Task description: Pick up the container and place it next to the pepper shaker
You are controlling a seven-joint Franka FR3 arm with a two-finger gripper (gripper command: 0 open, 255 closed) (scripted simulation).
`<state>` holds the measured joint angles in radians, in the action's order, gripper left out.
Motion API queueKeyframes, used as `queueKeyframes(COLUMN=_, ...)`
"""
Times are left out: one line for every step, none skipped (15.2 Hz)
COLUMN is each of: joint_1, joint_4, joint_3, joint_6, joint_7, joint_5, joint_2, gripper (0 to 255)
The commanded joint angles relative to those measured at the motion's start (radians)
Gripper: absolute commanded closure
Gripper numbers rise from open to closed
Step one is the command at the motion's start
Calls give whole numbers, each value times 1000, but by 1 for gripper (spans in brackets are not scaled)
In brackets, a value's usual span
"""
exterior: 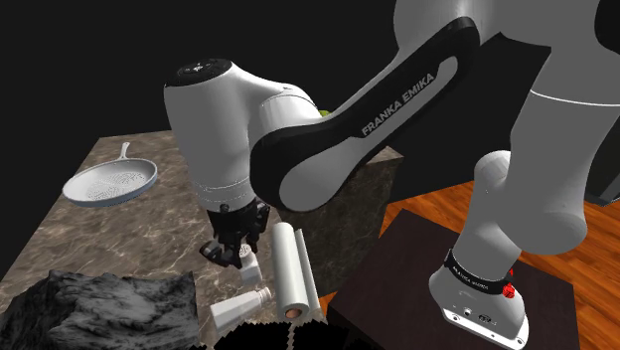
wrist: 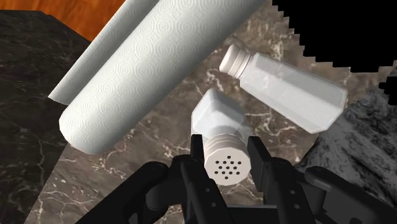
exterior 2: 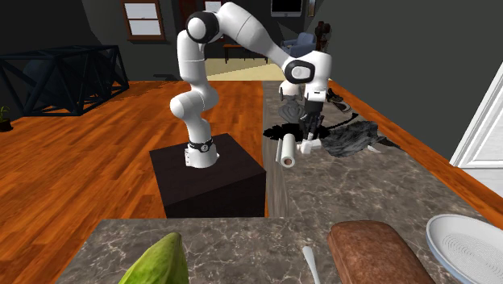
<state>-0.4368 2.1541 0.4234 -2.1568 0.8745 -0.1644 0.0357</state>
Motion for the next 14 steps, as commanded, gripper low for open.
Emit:
queueKeyframes(joint_1=0, joint_4=8, joint_3=0, joint_6=-15, joint_7=5, joint_5=-6, joint_2=8, gripper=255)
queueKeyframes(joint_1=0, joint_4=8, joint_3=0, joint_6=-15, joint_7=5, joint_5=-6, joint_2=8, gripper=255)
queueKeyframes(joint_1=0, joint_4=8, joint_3=0, joint_6=-15, joint_7=5, joint_5=-6, joint_2=8, gripper=255)
queueKeyframes(joint_1=0, joint_4=8, joint_3=0, joint_6=-15, joint_7=5, joint_5=-6, joint_2=8, gripper=255)
queueKeyframes(joint_1=0, joint_4=8, joint_3=0, joint_6=-15, joint_7=5, joint_5=-6, joint_2=8, gripper=255)
queueKeyframes(joint_1=0, joint_4=8, joint_3=0, joint_6=-15, joint_7=5, joint_5=-6, joint_2=8, gripper=255)
queueKeyframes(joint_1=0, joint_4=8, joint_3=0, joint_6=-15, joint_7=5, joint_5=-6, joint_2=8, gripper=255)
queueKeyframes(joint_1=0, joint_4=8, joint_3=0, joint_6=-15, joint_7=5, joint_5=-6, joint_2=8, gripper=255)
queueKeyframes(joint_1=0, joint_4=8, joint_3=0, joint_6=-15, joint_7=5, joint_5=-6, joint_2=8, gripper=0)
queueKeyframes(joint_1=0, joint_4=8, joint_3=0, joint_6=-15, joint_7=5, joint_5=-6, joint_2=8, gripper=0)
queueKeyframes(joint_1=0, joint_4=8, joint_3=0, joint_6=-15, joint_7=5, joint_5=-6, joint_2=8, gripper=0)
queueKeyframes(joint_1=0, joint_4=8, joint_3=0, joint_6=-15, joint_7=5, joint_5=-6, joint_2=8, gripper=0)
queueKeyframes(joint_1=0, joint_4=8, joint_3=0, joint_6=-15, joint_7=5, joint_5=-6, joint_2=8, gripper=0)
queueKeyframes(joint_1=0, joint_4=8, joint_3=0, joint_6=-15, joint_7=5, joint_5=-6, joint_2=8, gripper=0)
